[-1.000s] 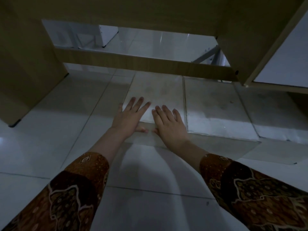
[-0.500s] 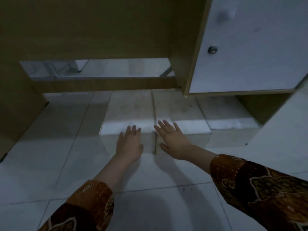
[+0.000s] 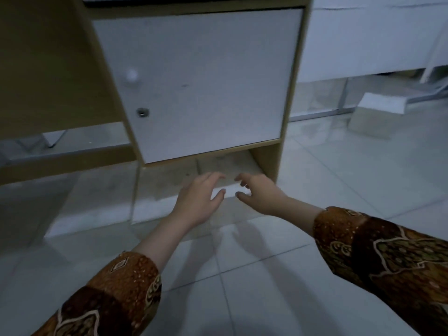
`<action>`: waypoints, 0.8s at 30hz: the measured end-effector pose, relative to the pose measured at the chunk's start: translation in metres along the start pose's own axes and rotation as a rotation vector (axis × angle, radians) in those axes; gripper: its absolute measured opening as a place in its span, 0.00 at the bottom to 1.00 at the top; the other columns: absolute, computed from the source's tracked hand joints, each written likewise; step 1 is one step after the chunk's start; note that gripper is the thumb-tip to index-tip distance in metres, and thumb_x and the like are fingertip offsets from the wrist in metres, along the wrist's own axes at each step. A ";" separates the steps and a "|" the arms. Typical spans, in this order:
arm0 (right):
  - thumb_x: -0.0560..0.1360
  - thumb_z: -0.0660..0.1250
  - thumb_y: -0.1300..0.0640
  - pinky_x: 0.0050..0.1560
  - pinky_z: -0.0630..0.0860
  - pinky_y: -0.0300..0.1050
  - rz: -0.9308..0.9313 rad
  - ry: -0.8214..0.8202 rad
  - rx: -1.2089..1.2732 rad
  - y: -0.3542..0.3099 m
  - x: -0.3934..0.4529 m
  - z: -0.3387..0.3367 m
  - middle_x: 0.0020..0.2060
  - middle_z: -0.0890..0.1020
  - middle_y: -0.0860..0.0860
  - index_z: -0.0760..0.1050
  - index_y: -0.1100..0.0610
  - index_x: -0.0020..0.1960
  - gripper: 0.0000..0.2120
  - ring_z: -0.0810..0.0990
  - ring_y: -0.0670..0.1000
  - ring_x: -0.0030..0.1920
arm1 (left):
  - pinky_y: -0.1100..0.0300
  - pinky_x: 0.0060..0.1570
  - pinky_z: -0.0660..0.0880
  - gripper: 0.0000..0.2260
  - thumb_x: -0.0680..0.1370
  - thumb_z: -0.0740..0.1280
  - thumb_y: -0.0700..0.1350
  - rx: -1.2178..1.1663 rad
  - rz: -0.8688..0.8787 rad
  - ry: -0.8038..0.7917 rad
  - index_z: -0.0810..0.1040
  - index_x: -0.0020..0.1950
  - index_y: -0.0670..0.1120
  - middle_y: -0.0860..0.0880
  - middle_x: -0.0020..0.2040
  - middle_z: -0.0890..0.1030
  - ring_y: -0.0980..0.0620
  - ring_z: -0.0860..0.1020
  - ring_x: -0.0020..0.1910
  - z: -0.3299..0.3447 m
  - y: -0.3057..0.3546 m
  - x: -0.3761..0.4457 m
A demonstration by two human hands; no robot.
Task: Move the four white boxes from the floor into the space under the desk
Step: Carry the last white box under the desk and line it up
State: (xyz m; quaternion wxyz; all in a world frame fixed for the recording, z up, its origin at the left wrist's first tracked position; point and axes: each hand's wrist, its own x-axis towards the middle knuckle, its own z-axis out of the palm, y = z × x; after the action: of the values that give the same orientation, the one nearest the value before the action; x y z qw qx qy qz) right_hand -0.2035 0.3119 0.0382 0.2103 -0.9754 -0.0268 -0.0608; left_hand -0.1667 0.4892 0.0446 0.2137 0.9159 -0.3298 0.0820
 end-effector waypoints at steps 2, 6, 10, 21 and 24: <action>0.77 0.63 0.53 0.49 0.77 0.47 -0.016 0.051 0.021 0.035 -0.014 -0.028 0.49 0.84 0.55 0.76 0.57 0.59 0.14 0.82 0.55 0.48 | 0.52 0.55 0.75 0.14 0.79 0.61 0.49 -0.010 0.082 -0.020 0.75 0.63 0.48 0.49 0.60 0.79 0.49 0.77 0.59 0.015 0.037 0.021; 0.76 0.63 0.53 0.43 0.78 0.45 0.001 0.110 -0.012 0.122 -0.028 -0.083 0.41 0.85 0.54 0.79 0.56 0.50 0.09 0.82 0.54 0.40 | 0.54 0.52 0.76 0.12 0.78 0.62 0.47 -0.069 0.161 -0.020 0.77 0.60 0.48 0.50 0.56 0.81 0.50 0.78 0.54 0.051 0.118 0.072; 0.76 0.64 0.50 0.49 0.76 0.47 0.113 0.198 0.053 0.218 -0.023 -0.118 0.50 0.82 0.53 0.76 0.56 0.56 0.13 0.80 0.53 0.48 | 0.53 0.54 0.76 0.15 0.78 0.63 0.48 -0.099 0.127 -0.006 0.74 0.64 0.49 0.49 0.59 0.80 0.51 0.78 0.56 0.087 0.182 0.133; 0.76 0.64 0.50 0.53 0.67 0.45 0.276 0.287 0.131 0.381 0.008 -0.217 0.60 0.76 0.57 0.71 0.57 0.65 0.20 0.74 0.57 0.57 | 0.48 0.63 0.70 0.21 0.78 0.62 0.51 0.065 0.076 -0.159 0.68 0.70 0.48 0.44 0.64 0.76 0.44 0.74 0.64 0.109 0.293 0.311; 0.76 0.64 0.50 0.55 0.68 0.46 0.315 0.314 0.141 0.394 0.015 -0.244 0.61 0.76 0.57 0.71 0.58 0.65 0.20 0.74 0.57 0.57 | 0.48 0.64 0.70 0.22 0.78 0.63 0.51 0.081 0.100 -0.153 0.67 0.70 0.47 0.45 0.67 0.75 0.44 0.74 0.65 0.103 0.308 0.342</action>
State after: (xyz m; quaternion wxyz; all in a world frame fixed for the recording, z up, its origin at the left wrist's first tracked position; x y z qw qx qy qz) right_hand -0.1837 -0.1476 0.1002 0.2866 -0.9289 0.1544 -0.1765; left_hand -0.0992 0.0356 0.1554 0.1464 0.9097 -0.3869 0.0358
